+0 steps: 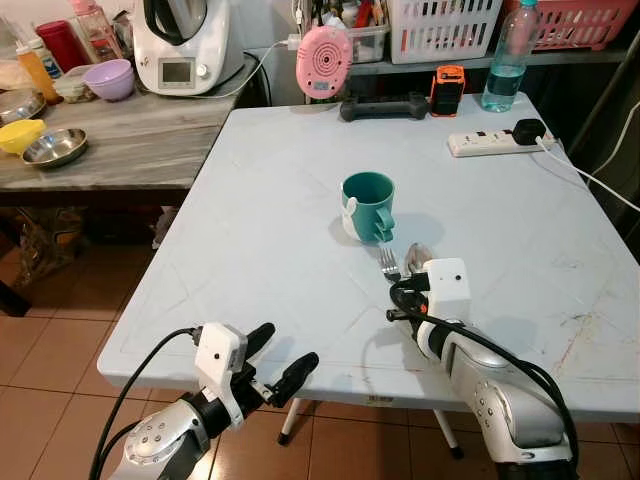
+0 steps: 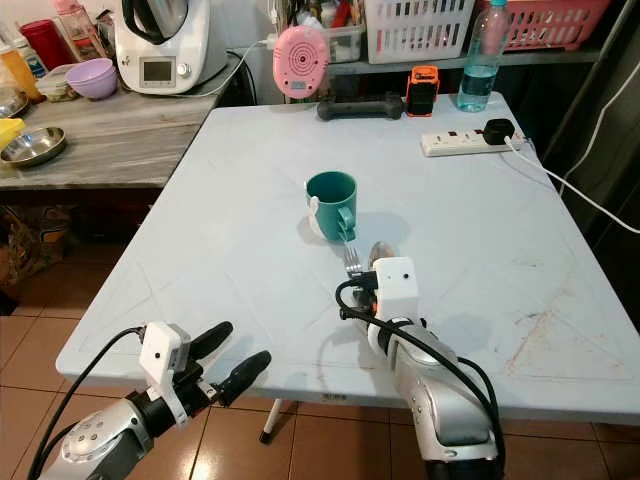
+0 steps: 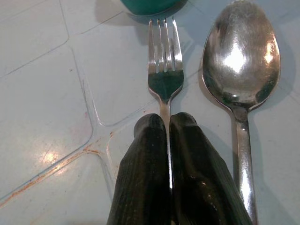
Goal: Setting the table
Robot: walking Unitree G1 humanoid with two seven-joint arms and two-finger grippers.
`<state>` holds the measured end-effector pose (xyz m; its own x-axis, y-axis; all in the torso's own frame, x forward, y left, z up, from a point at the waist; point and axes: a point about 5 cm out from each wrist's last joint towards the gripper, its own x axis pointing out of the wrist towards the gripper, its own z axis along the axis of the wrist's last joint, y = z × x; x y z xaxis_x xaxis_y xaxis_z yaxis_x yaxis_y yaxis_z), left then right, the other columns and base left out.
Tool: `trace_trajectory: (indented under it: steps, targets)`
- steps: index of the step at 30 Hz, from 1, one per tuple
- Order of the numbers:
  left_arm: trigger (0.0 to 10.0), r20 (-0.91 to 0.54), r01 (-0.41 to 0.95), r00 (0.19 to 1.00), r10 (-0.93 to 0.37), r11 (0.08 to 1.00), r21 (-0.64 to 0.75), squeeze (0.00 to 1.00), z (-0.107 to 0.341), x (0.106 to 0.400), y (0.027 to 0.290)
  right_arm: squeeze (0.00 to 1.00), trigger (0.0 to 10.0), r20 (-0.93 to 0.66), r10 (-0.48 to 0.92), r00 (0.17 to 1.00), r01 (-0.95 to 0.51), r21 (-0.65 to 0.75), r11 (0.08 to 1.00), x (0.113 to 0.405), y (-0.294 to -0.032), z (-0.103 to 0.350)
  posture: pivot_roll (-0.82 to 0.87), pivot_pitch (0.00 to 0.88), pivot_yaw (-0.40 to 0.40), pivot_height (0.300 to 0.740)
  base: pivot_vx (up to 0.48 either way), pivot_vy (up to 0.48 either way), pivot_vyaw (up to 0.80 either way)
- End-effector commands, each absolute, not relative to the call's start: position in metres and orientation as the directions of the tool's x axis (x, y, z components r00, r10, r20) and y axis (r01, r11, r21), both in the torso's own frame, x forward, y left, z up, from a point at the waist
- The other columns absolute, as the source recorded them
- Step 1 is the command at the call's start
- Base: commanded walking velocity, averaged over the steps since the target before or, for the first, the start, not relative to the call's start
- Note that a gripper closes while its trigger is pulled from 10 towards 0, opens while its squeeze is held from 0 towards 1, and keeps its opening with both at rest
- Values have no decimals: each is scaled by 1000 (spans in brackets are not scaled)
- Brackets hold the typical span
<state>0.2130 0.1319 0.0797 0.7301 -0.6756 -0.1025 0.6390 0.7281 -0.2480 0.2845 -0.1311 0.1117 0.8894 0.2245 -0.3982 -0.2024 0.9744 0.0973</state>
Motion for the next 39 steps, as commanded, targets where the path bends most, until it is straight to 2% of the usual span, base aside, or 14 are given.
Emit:
trace_trajectory:
  steps: [1, 7, 8, 11, 12, 13, 25, 34, 35, 39]
  targets:
    - [10000, -107, 648, 725, -680, 727, -230, 0, 83, 212, 134, 0, 0, -484, 200, 852, -170, 107, 980, 280, -134, 94, -205, 83, 109, 740, 0, 0, 0]
    - [10000, -121, 652, 716, -688, 721, -236, 0, 78, 207, 138, 0, 0, -516, 188, 836, -141, 129, 981, 279, -135, 88, -196, 79, 105, 740, 0, 0, 0]
    - [10000, -127, 650, 717, -685, 723, -234, 0, 75, 207, 138, 0, 902, -515, 190, 836, -144, 129, 981, 280, -135, 88, -196, 79, 105, 740, 0, 0, 0]
    - [10000, -129, 648, 718, -684, 725, -232, 0, 75, 207, 138, 0, 902, -514, 192, 836, -145, 129, 981, 280, -135, 88, -196, 79, 105, 740, 0, 0, 0]
    - [10000, -133, 647, 719, -683, 726, -231, 0, 73, 208, 138, 0, 8275, -504, 188, 843, -144, 125, 982, 280, -135, 90, -196, 79, 105, 740, 0, 0, 0]
    - [10000, -138, 646, 719, -681, 728, -228, 0, 71, 209, 138, 1000, 10000, -499, 186, 846, -148, 114, 982, 280, -135, 92, -197, 74, 98, 740, 0, 0, 0]
    - [10000, -148, 641, 719, -679, 731, -236, 0, 61, 209, 137, 1000, 10000, -490, 171, 855, -151, 81, 985, 274, -140, 95, -202, 79, 102, 740, 0, 0, 0]
    - [10000, -148, 637, 723, -675, 734, -236, 0, 57, 209, 138, 1000, 10000, -513, 145, 846, -178, -17, 984, 272, -146, 93, -206, 83, 101, 740, 0, 0, 0]
    - [10000, -146, 633, 727, -671, 737, -237, 0, 56, 209, 138, 31, 10000, -504, 137, 853, -180, -37, 983, 273, -148, 94, -202, 84, 98, 740, 0, 0, 0]
    - [10000, -141, 623, 736, -662, 744, -242, 0, 56, 209, 140, 0, 10000, -469, 124, 874, -180, -76, 981, 274, -152, 101, -200, 82, 97, 740, 0, 0, 0]
